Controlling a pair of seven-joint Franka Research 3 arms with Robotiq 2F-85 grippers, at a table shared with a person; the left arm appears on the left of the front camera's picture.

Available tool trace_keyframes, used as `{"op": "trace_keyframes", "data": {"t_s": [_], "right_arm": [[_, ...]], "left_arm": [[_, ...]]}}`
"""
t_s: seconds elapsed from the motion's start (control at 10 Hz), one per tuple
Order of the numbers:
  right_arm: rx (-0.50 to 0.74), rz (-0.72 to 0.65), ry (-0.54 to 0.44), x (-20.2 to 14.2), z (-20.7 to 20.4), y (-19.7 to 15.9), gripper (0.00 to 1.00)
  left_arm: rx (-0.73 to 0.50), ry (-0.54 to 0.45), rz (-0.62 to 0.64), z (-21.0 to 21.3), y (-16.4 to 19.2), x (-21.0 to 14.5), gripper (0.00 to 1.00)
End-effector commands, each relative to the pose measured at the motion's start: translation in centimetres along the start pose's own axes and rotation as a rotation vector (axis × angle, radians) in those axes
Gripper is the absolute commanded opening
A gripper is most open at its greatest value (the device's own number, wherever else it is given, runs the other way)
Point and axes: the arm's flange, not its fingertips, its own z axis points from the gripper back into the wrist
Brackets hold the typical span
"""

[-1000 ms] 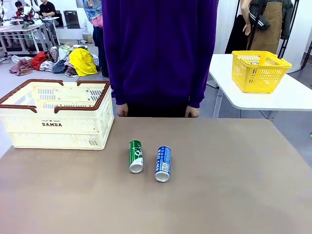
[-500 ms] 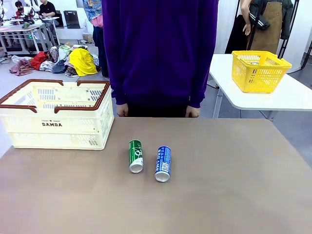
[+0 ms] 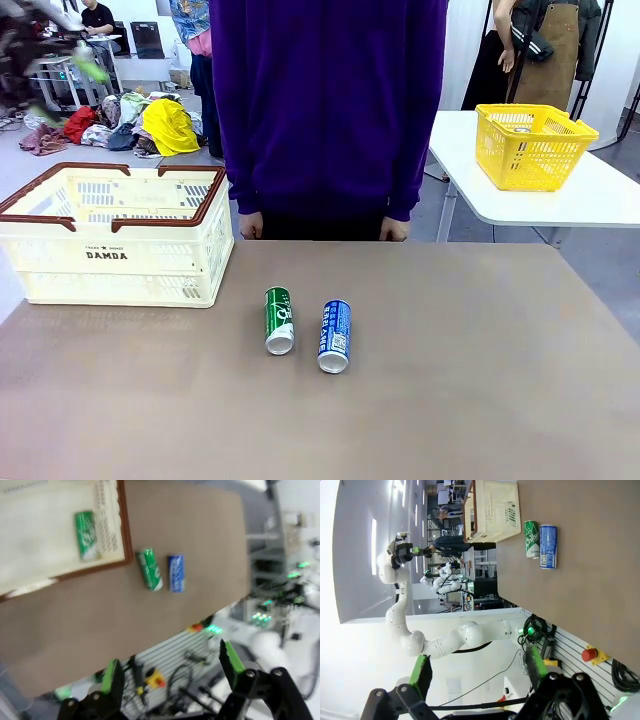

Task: Place the drinks into the Shopping basket.
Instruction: Pick up one drink and place it into the Shopping basket.

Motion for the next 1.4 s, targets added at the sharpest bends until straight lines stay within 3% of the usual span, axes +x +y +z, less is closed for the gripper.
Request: {"op": "trace_keyframes", "data": {"t_s": [0.0, 0.2, 0.3, 0.5, 0.6, 1.2, 1.3], "right_arm": [[0.026, -0.017, -0.009, 0.3, 0.1, 0.9, 1.0], [0.026, -0.017, -0.009, 0.3, 0.1, 0.9, 1.0], [0.026, -0.017, -0.009, 0.3, 0.1, 0.9, 1.0], [0.026, -0.017, -0.009, 0.3, 0.1, 0.9, 1.0], [0.026, -0.017, -0.009, 0.3, 0.1, 0.9, 1.0], [0.026, -0.017, -0.009, 0.3, 0.1, 0.9, 1.0], [0.026, -0.017, -0.009, 0.3, 0.1, 0.9, 1.0]], "left_arm": [[0.307, 0.209, -0.119, -6.4, -3.1, 3.8, 1.0], [0.54, 0.047, -0.081, -14.8, -7.1, 4.1, 1.0], [0.619, 0.095, -0.113, -18.5, -8.1, 3.9, 1.0], [0.649, 0.132, -0.135, -23.0, -8.6, 3.2, 1.0], [0.6, 0.112, -0.163, -23.6, -8.8, 2.8, 1.0], [0.63, 0.134, -0.169, -23.7, -9.4, 3.7, 1.0], [0.558, 0.092, -0.156, -24.9, -10.5, 2.2, 1.0]]}}
